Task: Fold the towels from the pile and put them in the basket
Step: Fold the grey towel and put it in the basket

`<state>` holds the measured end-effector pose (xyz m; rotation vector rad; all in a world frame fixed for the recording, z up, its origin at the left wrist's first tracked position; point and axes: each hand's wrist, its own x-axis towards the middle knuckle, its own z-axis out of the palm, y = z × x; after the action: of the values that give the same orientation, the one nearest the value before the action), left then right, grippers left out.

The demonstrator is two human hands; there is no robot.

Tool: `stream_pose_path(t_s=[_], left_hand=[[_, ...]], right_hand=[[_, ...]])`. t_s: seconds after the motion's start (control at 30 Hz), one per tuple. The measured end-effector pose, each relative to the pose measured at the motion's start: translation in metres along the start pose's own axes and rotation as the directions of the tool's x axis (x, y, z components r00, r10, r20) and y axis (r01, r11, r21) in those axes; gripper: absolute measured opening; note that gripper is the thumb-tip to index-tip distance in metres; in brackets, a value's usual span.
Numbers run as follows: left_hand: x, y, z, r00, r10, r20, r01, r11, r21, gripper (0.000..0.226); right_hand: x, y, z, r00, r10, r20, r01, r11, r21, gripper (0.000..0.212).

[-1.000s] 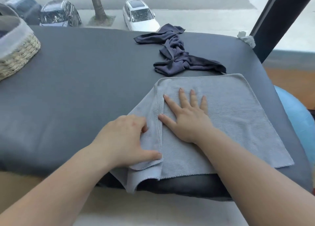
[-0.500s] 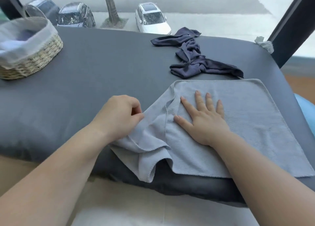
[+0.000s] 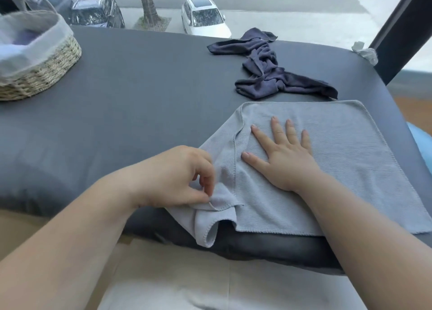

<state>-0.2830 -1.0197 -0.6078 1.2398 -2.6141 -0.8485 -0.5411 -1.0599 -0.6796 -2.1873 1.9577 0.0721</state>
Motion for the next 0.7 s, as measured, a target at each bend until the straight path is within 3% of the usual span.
stream_pose_path(t_s=[0.1,0.23,0.3,0.4,0.47,0.53,0.6,0.7], left_hand=[[-0.006,-0.003,-0.001,1.000,0.000,-0.027,-0.002,0.999,-0.050,0.016],[-0.012,-0.005,0.005,0.999,-0.031,0.011,0.031,0.999,0.011,0.022],[-0.014,-0.004,0.006,0.997,-0.037,-0.062,0.034,0.999,-0.037,0.013],[-0.011,-0.008,-0.002,0.955,-0.170,-0.244,0.122,0.972,-0.202,0.016],[-0.003,-0.022,-0.012,0.870,-0.282,-0.404,0.163,0.939,-0.304,0.017],[0.012,-0.044,-0.025,0.741,-0.392,-0.546,0.211,0.907,-0.365,0.015],[0.032,-0.069,-0.040,0.612,-0.466,-0.639,0.340,0.884,-0.320,0.012],[0.057,-0.102,-0.065,0.506,-0.516,-0.691,0.522,0.821,-0.231,0.005]], right_hand=[[0.000,0.000,0.000,1.000,0.002,0.002,-0.002,1.000,0.005,0.085],[0.000,0.000,0.000,1.000,0.000,0.007,0.000,1.000,0.013,0.087],[0.000,0.000,0.000,1.000,-0.002,0.006,0.002,1.000,0.014,0.087],[-0.001,0.000,0.000,1.000,-0.005,-0.002,0.005,1.000,0.013,0.086],[-0.001,0.001,0.001,1.000,-0.007,0.000,0.007,1.000,0.018,0.086],[-0.001,0.001,0.001,1.000,-0.006,0.001,0.006,1.000,0.022,0.085],[-0.001,0.000,0.000,1.000,-0.005,0.005,0.005,1.000,0.024,0.085],[-0.001,0.000,-0.001,1.000,-0.005,0.011,0.005,1.000,0.012,0.084]])
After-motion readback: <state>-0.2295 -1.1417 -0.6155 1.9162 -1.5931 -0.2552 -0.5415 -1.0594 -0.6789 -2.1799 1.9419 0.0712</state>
